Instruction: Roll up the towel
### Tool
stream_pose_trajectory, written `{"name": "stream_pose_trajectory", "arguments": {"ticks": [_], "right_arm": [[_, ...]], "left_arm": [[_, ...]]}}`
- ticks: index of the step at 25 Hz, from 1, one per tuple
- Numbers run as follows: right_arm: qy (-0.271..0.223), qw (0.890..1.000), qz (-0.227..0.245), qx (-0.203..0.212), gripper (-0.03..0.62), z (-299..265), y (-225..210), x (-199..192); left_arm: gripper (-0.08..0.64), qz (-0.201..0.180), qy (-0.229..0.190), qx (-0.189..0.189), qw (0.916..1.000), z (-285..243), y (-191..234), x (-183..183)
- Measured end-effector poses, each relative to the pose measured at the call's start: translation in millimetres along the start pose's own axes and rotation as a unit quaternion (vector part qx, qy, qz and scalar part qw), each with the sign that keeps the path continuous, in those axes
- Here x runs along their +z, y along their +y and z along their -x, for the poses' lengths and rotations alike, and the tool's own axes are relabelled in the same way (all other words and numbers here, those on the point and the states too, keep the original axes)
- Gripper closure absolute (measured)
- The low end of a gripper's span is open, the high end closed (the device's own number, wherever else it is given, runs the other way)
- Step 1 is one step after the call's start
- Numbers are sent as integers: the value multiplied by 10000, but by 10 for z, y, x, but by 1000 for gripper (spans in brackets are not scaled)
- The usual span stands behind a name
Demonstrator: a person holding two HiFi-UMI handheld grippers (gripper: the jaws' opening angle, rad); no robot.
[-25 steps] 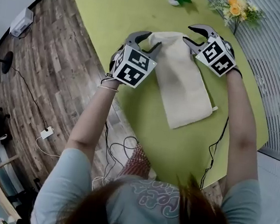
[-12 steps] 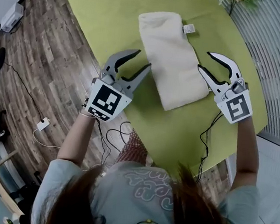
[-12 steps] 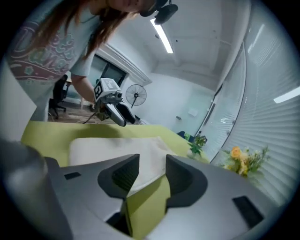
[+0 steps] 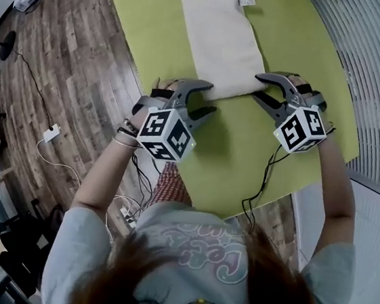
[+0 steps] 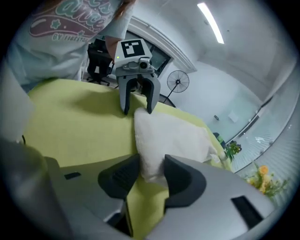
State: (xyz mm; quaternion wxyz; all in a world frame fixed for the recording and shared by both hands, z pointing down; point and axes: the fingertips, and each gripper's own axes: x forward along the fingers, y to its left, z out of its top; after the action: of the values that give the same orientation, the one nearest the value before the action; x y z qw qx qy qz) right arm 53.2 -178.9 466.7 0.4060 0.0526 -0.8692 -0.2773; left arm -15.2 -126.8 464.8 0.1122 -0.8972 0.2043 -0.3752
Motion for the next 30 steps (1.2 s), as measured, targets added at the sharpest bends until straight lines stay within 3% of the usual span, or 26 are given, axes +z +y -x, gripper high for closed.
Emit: {"name": "stream_pose_trajectory", "arguments": {"ticks": [6,7,8,11,15,20,24,30], "right_arm": [[-87,9999,71,-54,484,-56,-23,-11],[-94,9999,60,-103,495,-65,-30,-18],[-96,9998,86,-177,504,-60,-28,-16],[-129,9987,199,-449,520,62,40,60],[-364,9978,-30,-556,523,352,286,290],[-560,9977,-258,-294,523,683,900,469],[-634,9972,-401,6,523,861,1316,548],[-810,9883,-1092,689,522,1014,1472,604]], "left_arm": [[360,485,614,-25,9969,-96,58,-58],[367,534,672,61,9963,-102,94,-80],[478,576,703,206,9957,-97,138,-104],[494,754,679,532,9934,-10,146,-97],[499,742,709,732,9920,221,-171,53],[499,1169,469,736,9893,485,-791,223],[499,1240,525,642,9888,588,-1235,295],[499,1478,451,471,9869,659,-1393,376]]}}
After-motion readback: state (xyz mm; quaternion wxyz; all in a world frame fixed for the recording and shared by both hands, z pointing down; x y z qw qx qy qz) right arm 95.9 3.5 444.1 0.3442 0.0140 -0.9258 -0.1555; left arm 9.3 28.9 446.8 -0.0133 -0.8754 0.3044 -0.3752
